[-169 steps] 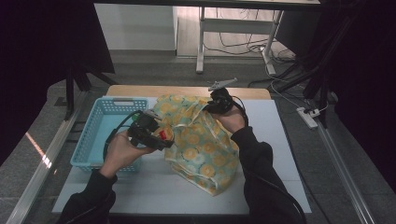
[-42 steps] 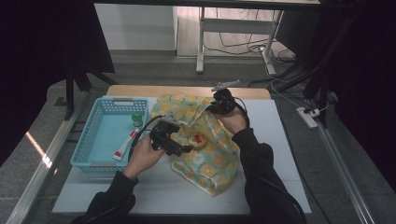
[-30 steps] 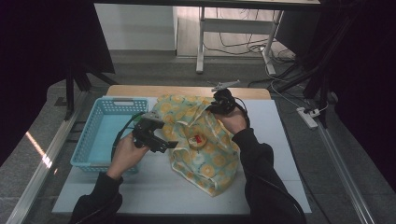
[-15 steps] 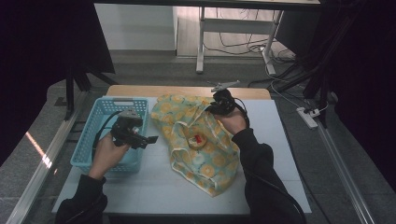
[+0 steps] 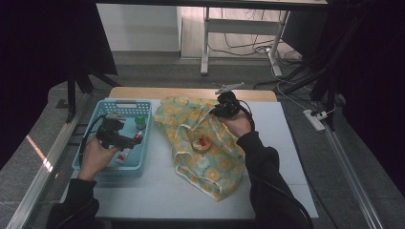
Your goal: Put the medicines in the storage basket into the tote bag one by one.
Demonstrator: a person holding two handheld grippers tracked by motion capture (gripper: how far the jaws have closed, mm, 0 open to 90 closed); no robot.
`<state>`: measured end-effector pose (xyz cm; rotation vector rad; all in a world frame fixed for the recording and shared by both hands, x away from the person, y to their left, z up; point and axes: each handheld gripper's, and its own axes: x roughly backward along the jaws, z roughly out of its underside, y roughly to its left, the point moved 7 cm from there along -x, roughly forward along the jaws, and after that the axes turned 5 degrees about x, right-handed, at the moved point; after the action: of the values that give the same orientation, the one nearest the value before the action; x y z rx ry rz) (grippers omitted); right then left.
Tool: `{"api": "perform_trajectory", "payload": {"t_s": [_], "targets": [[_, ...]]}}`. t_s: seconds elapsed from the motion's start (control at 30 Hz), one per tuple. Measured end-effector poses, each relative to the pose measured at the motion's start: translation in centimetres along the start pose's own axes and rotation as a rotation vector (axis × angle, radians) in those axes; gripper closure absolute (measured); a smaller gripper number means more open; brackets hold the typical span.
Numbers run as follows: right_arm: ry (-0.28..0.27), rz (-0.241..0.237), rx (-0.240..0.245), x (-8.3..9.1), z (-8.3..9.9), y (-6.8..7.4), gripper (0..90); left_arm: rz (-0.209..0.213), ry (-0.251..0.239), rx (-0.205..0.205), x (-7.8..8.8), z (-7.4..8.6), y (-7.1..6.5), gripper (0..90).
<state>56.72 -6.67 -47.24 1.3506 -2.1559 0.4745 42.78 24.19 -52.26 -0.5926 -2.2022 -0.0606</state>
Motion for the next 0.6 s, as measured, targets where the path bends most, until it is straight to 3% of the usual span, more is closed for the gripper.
{"api": "perform_trajectory", "payload": {"t_s": [0.3,0.5,0.6], "targets": [[0.002,-0.004,0.002,-0.2,0.0,0.1,89.7,-0.032,0.111,-0.004,-2.0,1.4,2.2,0.0],[0.003,-0.004,0.001,-0.1,0.1,0.1,89.7,-0.051,0.19,-0.008,-3.2,1.9,2.7,0.0],[0.003,-0.004,0.0,-0.1,0.1,0.0,89.7,-0.049,0.244,0.012,-3.9,2.3,2.9,0.0]]}}
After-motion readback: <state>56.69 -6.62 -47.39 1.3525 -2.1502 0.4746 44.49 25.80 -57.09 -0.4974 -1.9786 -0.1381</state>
